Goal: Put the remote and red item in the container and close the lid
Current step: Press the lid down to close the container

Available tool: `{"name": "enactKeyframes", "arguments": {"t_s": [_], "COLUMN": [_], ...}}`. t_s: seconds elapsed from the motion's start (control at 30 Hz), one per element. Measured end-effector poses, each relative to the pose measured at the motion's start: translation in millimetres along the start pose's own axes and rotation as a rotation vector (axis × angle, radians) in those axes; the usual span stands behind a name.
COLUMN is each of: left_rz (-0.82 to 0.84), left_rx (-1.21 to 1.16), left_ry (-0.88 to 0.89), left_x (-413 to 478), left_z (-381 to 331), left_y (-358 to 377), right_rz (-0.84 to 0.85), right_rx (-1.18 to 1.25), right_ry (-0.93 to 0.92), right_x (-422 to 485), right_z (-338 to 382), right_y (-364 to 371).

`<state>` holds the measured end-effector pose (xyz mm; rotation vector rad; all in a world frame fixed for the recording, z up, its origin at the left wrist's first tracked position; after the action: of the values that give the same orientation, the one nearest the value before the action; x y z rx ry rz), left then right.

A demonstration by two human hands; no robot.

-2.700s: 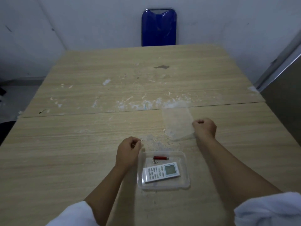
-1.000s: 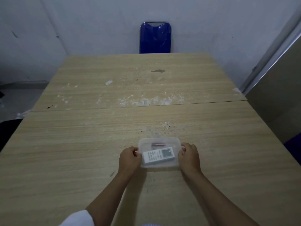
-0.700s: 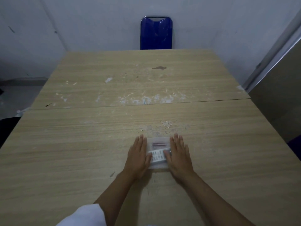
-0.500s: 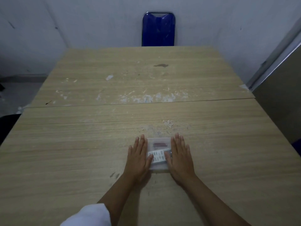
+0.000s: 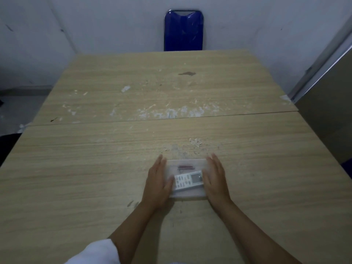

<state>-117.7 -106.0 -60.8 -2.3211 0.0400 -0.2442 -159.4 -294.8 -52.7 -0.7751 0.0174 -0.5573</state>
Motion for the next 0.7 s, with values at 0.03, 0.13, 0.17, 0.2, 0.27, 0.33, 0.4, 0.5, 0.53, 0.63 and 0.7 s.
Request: {"name": "enactKeyframes", "arguments": {"t_s": [0.03,0.13,0.17,0.2,0.27,0.33,0.4,0.5,0.53,0.63,0.7], "left_rz": [-0.094,-0.24,-0.22,-0.198,-0.194,-0.213,-0.209,-0.187,-0.181,-0.165,-0.186], "left_rx": [-0.047,-0.075,-0.034,0.009,0.042,0.069,0.081,0.075,0.072,0.06,0.038], "left_ry": [-0.087,-0.357,-0.389,-0.399,-0.395,-0.388,-0.395,-0.398,-0.399,-0.436,-0.466], "left_x": [4,13,15,15,13,13,14,14,14,15,11], "left_z": [-1,-2,-3,-3,-5,-8,-9,-11,-11,-10,-10], "left_y": [-2,0,3,5,8,10,11,12,11,7,1], "right_rz": [-0.117,-0.22,-0.181,-0.151,-0.137,-0.126,-0.103,-0.081,-0.081,-0.043,-0.03], "right_rx": [0.028,-0.031,-0.079,-0.129,-0.194,-0.263,-0.309,-0.342,-0.347,-0.332,-0.276], "right_ry": [0.073,0.291,0.305,0.296,0.254,0.22,0.207,0.206,0.197,0.211,0.277], "right_x": [5,16,17,17,17,18,19,18,18,22,21], "right_z": [-4,-13,-15,-15,-12,-12,-12,-12,-12,-9,-12], "right_y": [-2,-4,-2,-1,-2,-1,1,0,-1,-1,-5]}}
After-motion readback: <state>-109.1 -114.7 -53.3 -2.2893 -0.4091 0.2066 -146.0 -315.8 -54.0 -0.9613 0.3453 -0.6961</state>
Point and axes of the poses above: each hand's wrist, its own x-axis towards the middle knuckle, its own y-axis out of the palm, z = x × y, the point moved 2 cm from there along x, towards the middle knuckle, and after that the axes turned 13 degrees about -z, right-handed, at the moved point
